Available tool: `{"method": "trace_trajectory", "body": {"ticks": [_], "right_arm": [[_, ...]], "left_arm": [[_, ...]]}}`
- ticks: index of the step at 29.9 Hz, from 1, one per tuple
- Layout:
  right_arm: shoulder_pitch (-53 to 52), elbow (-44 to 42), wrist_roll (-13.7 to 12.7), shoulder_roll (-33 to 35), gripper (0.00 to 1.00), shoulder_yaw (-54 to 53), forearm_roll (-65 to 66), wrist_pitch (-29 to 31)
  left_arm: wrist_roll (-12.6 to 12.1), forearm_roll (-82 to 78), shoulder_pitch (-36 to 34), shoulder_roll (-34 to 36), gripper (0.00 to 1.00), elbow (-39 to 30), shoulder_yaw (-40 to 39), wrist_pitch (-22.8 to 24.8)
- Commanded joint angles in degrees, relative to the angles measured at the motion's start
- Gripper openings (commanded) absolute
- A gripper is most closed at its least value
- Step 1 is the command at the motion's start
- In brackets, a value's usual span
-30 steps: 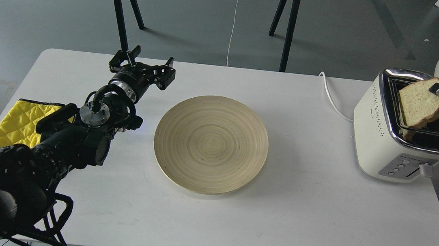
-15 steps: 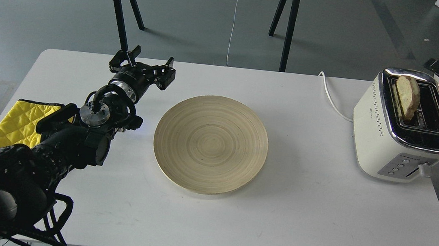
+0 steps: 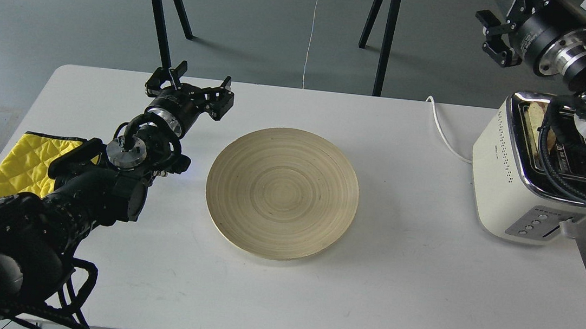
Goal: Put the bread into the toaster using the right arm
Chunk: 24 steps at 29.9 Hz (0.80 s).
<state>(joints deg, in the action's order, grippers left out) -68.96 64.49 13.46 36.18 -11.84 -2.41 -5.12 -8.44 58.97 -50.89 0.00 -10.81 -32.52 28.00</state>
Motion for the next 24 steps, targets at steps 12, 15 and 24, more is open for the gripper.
{"method": "trace_trajectory", "body": {"ticks": [12, 15, 24], "right_arm": [[18.2, -19.8, 13.9, -20.2, 1.00, -10.8, 0.0, 28.7], [19.8, -24.7, 14.5, -22.5, 1.00, -10.7, 0.2, 33.1], [23.1, -30.1, 14.5, -24.8, 1.00, -10.7, 0.1, 33.1]], "left_arm": [[0.0, 0.0, 0.0, 0.0, 1.00, 0.0, 0.0, 0.0], [0.0, 0.0, 0.0, 0.0, 1.00, 0.0, -0.1, 0.0], [0.0, 0.0, 0.0, 0.0, 1.00, 0.0, 0.0, 0.0]]}}
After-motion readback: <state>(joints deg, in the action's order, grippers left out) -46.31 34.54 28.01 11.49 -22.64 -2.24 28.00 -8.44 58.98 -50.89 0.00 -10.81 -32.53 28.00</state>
